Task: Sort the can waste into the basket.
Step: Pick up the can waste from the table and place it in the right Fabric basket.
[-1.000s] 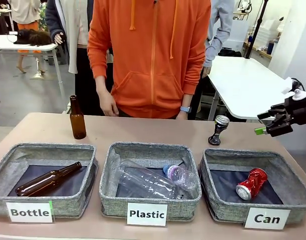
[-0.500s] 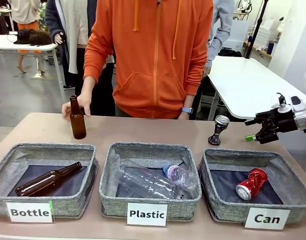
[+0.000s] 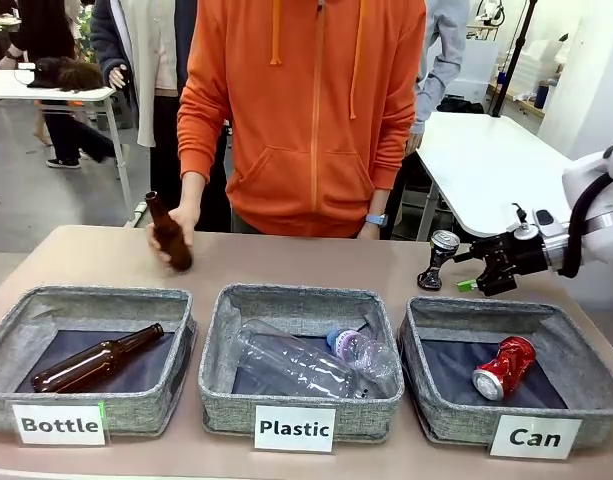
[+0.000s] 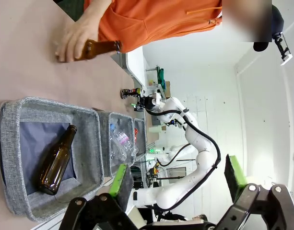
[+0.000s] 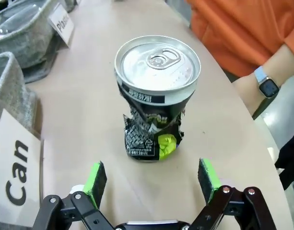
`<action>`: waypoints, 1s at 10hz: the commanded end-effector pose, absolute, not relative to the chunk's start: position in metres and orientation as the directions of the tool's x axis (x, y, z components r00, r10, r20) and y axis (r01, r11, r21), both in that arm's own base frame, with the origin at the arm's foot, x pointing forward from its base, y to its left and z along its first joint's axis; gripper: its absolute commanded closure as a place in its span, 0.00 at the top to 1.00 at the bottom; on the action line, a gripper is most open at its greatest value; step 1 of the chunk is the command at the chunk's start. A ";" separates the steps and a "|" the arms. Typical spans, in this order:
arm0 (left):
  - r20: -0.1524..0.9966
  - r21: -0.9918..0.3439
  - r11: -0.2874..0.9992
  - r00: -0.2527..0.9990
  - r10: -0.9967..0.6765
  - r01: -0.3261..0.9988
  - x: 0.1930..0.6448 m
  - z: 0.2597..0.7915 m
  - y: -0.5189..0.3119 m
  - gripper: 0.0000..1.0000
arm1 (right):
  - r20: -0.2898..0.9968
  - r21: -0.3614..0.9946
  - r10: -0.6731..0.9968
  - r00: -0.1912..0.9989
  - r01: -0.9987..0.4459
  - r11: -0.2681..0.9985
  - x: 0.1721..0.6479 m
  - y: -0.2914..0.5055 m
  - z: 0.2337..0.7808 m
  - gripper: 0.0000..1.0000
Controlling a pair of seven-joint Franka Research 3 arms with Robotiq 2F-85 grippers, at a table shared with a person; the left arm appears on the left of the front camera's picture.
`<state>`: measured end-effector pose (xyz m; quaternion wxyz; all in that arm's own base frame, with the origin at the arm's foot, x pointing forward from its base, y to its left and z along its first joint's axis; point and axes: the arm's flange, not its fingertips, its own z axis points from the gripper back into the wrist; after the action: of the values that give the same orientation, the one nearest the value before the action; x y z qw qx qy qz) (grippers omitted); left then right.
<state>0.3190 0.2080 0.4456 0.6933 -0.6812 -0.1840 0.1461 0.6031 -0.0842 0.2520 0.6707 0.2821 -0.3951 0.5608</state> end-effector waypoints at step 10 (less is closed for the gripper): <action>0.045 -0.999 0.022 0.889 0.455 0.040 0.318 0.449 0.209 1.00 | 0.942 0.183 0.230 0.246 -0.947 0.264 0.631 -0.038 0.238 1.00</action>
<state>0.3190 0.2080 0.4456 0.6933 -0.6812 -0.1840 0.1461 0.6214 -0.0374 0.2376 0.6678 0.4088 -0.4215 0.4574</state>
